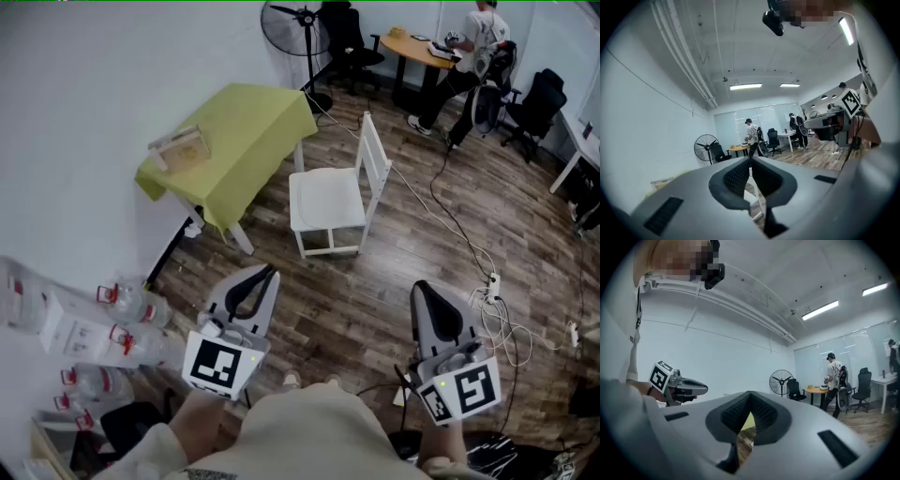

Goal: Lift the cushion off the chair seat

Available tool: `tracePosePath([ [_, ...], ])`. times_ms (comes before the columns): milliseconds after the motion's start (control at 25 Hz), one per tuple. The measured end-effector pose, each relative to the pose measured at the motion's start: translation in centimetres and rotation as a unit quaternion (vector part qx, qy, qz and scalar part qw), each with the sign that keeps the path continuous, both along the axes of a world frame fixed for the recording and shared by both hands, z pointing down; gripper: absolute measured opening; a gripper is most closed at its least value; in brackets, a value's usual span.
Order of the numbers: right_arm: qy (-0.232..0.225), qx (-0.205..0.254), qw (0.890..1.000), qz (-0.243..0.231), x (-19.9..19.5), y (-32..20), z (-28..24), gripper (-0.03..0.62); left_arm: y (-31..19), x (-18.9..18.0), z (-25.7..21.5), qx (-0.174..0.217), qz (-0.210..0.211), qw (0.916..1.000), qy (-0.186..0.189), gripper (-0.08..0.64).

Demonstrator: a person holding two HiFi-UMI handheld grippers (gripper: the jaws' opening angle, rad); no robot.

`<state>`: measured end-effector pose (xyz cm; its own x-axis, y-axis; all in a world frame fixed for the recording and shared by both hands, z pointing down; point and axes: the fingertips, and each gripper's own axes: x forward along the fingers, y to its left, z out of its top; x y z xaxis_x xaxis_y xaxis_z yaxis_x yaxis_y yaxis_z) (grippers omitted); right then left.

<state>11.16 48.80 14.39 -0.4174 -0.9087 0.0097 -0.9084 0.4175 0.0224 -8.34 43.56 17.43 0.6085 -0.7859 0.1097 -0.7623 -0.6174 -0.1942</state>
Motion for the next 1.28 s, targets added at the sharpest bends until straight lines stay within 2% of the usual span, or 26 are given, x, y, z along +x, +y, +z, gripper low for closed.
tracePosePath([
  [280,-0.023,0.002,1.000,-0.004,0.1,0.3,-0.1,0.021,0.3,0.1,0.1,-0.004,0.002,1.0000,0.000,0.034],
  [560,-0.027,0.000,1.000,-0.013,1.4,0.9,0.5,0.021,1.0,1.6,0.3,-0.004,-0.002,1.0000,-0.003,0.034],
  [760,-0.030,0.012,0.999,0.002,3.0,1.3,0.7,0.023,1.9,2.6,0.4,-0.007,-0.006,0.9998,0.019,0.035],
  [800,-0.029,0.013,0.999,0.007,3.3,1.4,0.8,0.060,2.1,2.7,0.5,-0.011,-0.009,0.9996,0.026,0.035],
  [840,-0.029,0.014,0.999,0.010,3.6,1.4,0.9,0.176,2.1,2.8,0.5,-0.015,-0.013,0.9993,0.033,0.062],
  [880,-0.029,0.013,0.999,0.013,3.9,1.3,1.0,0.248,2.0,2.9,0.5,-0.018,-0.016,0.9989,0.039,0.138],
  [920,-0.030,0.012,0.999,0.017,4.2,1.3,1.1,0.265,1.8,2.9,0.6,-0.020,-0.019,0.9987,0.044,0.209],
  [960,-0.031,0.011,0.999,0.020,4.5,1.2,1.3,0.276,1.7,2.8,0.8,-0.021,-0.022,0.9985,0.046,0.232],
  [1280,-0.028,0.006,0.999,0.024,5.0,0.1,2.5,0.279,0.2,2.3,1.6,-0.014,-0.039,0.9980,0.048,0.244],
])
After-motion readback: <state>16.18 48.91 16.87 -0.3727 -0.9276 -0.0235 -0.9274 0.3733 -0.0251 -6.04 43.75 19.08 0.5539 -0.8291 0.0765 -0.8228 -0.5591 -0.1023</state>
